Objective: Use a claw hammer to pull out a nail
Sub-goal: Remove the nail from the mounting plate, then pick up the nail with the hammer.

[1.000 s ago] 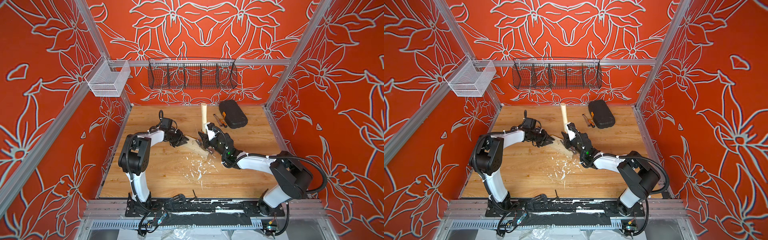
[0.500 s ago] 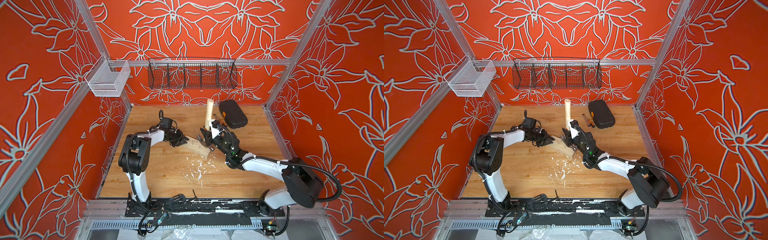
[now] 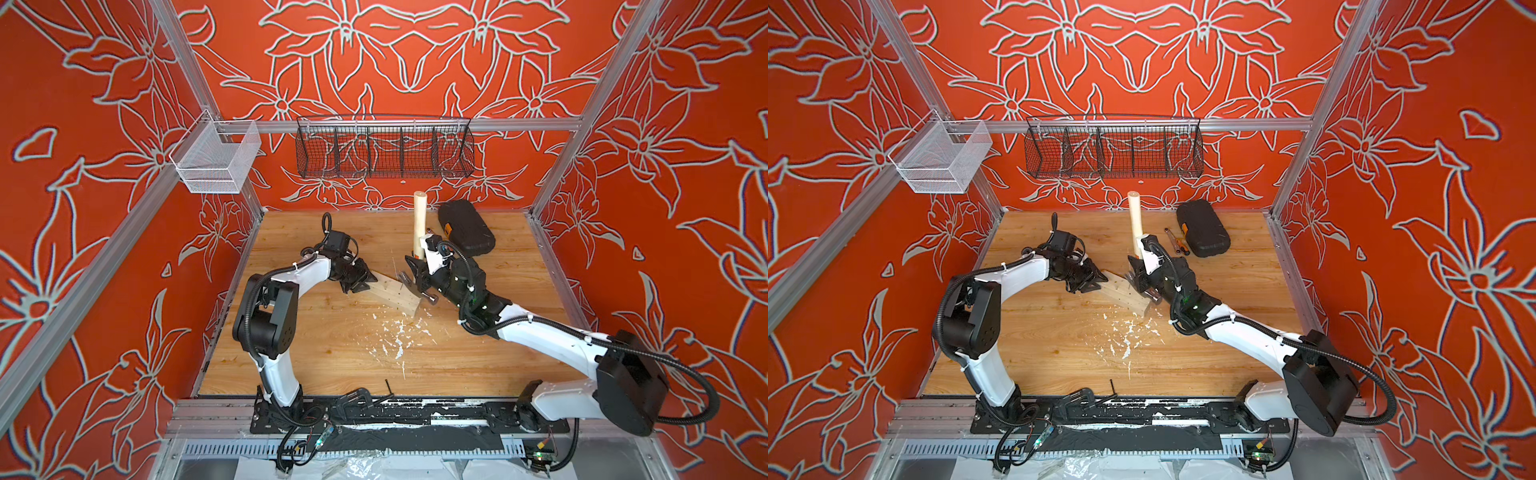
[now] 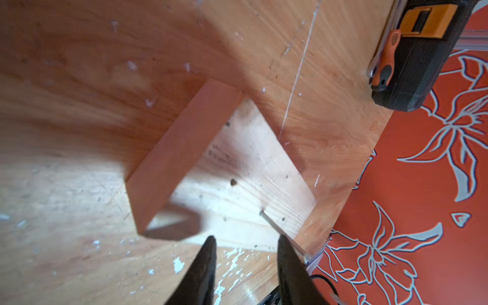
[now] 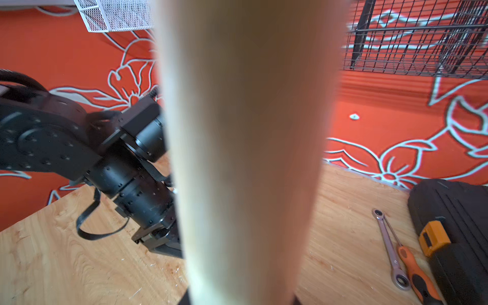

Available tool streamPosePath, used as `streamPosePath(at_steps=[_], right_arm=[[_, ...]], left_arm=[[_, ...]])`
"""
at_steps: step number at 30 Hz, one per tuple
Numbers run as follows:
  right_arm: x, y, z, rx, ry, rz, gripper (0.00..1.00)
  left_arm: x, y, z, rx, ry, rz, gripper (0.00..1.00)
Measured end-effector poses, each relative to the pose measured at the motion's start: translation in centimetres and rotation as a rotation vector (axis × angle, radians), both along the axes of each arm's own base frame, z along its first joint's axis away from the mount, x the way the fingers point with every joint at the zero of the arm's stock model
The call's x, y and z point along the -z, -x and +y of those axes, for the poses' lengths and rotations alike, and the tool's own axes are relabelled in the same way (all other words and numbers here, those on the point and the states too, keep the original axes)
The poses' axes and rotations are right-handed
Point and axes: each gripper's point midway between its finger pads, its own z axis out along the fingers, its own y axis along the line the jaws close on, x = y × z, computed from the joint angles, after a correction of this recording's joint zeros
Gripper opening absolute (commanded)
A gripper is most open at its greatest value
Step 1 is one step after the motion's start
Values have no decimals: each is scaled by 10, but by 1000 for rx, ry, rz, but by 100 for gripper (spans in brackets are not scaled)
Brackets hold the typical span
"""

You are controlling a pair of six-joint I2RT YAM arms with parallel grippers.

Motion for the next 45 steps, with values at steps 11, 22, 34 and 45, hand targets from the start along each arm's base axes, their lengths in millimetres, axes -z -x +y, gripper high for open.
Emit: streamPosePath(at_steps=[11, 22, 34, 45], right_arm=[[-43, 0, 0, 5, 26, 71, 0], [-65, 3, 8, -24, 25, 186, 0], [-36, 17, 27, -121, 61, 336, 0], [-49, 29, 39, -191, 41, 368, 0]], left_arm=[[-84, 43, -9, 136, 10, -348, 57], [-114, 106, -18, 289, 12, -655, 53], [-127, 133, -50, 459, -32, -817, 50], [-124, 133, -52, 487, -90, -860, 54]])
